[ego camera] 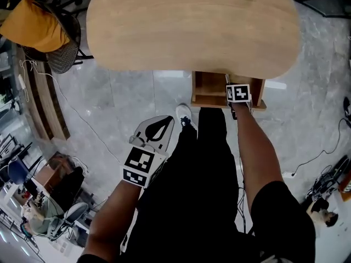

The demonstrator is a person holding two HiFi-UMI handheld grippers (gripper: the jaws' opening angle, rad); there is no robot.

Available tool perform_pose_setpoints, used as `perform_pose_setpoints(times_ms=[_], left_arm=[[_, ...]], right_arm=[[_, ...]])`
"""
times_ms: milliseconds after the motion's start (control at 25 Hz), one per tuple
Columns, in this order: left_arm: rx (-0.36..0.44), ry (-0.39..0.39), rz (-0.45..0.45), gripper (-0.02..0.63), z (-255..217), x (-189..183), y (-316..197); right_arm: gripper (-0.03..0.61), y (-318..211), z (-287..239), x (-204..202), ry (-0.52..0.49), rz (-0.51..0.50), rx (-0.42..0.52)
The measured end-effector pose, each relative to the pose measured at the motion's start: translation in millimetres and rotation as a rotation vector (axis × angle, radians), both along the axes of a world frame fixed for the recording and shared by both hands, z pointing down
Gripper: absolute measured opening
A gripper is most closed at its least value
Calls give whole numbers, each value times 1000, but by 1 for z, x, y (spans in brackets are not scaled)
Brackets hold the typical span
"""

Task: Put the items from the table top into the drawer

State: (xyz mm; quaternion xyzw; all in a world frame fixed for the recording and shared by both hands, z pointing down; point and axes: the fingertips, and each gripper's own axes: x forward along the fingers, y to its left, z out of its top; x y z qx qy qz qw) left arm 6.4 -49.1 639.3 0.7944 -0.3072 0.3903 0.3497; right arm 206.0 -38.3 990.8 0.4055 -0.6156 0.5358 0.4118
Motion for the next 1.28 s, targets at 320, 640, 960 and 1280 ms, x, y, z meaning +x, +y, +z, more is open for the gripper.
perform_pose_setpoints(times_ms=[320,640,960,1280], left_arm=[[4,14,-16,2,0,-9,-1],[104,66,-4,2,-69,-15,-5],[231,147,55,2,-150,-30,8],[307,214,83,2,-201,-51,48]], right_arm=[[86,14,-7,-14,6,-40,-46],[86,42,-100,-14,15,-244,-29],[80,33,-235,-47,-28,-219,202],[43,56,-424,-90,-191,-16,514]])
